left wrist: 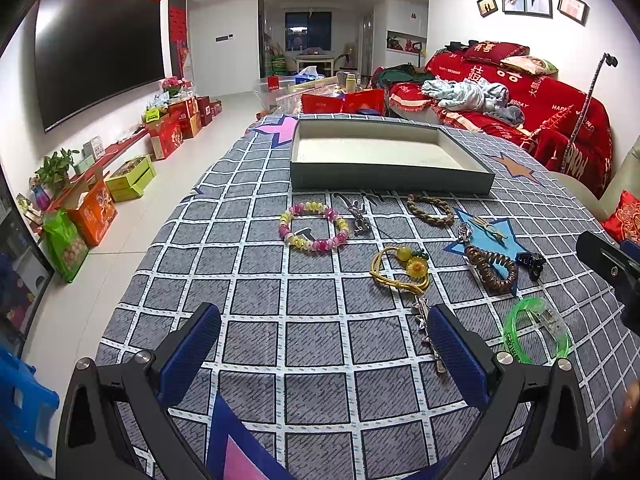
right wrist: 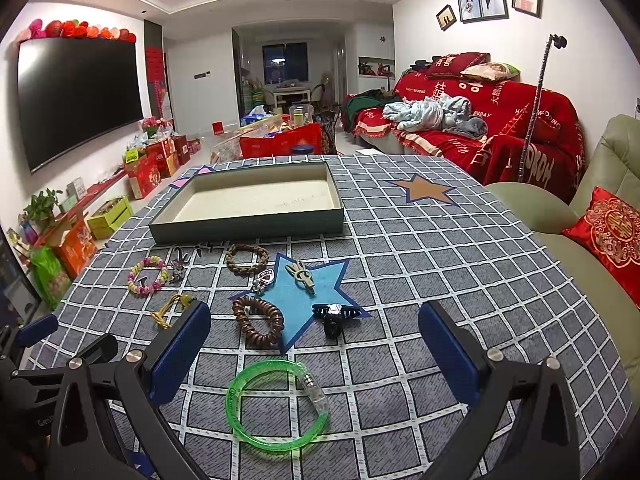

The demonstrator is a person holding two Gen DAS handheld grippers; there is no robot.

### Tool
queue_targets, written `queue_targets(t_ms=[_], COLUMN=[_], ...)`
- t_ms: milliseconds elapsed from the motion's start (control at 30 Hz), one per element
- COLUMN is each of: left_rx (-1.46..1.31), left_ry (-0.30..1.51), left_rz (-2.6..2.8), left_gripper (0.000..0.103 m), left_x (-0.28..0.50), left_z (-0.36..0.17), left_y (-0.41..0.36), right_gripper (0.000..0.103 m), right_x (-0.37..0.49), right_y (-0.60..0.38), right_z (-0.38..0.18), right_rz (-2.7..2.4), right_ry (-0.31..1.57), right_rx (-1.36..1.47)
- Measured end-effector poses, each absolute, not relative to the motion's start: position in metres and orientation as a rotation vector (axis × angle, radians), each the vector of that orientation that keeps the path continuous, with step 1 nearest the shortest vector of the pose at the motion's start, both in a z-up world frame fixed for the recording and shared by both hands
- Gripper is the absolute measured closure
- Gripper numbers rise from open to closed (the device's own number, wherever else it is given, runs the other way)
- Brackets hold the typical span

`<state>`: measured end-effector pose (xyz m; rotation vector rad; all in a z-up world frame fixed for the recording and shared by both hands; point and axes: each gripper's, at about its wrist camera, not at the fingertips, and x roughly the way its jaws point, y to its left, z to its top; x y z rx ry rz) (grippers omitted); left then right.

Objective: Organize jewelry

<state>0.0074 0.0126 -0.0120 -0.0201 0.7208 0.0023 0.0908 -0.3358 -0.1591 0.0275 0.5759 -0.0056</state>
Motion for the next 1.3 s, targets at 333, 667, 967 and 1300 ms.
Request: queue_targets(t_ms=[333, 667, 967, 1300], left_rx=[-0.060, -0.022, 0.004, 0.067], left_ry=[0.824, 0.914, 1.014, 1.016], left_rz=[-0.037, -0.124, -0.181, -0.209], left_gripper=[0.000, 0.000, 0.000, 0.013], left_x=[0.022, 0.029, 0.041, 0.047], left_z=[-0.019, -0.027, -0.038, -0.035], left_y=[0.019, 0.001, -0.017, -0.031], right_gripper=[0.000, 0.000, 0.000, 0.036], right_x=[0.095, 0.101, 0.110, 0.121], right_y=[-0.342, -0.358, -0.356, -0.347], right_z=[-0.168, -0.188, -0.208, -0.218], right_rz=[-0.010, -0.034, 0.003, 0.050], right_ry=[0.662, 0.841, 0.995, 1.063], right_rx=[0.021, -0.013, -0.048, -0.051])
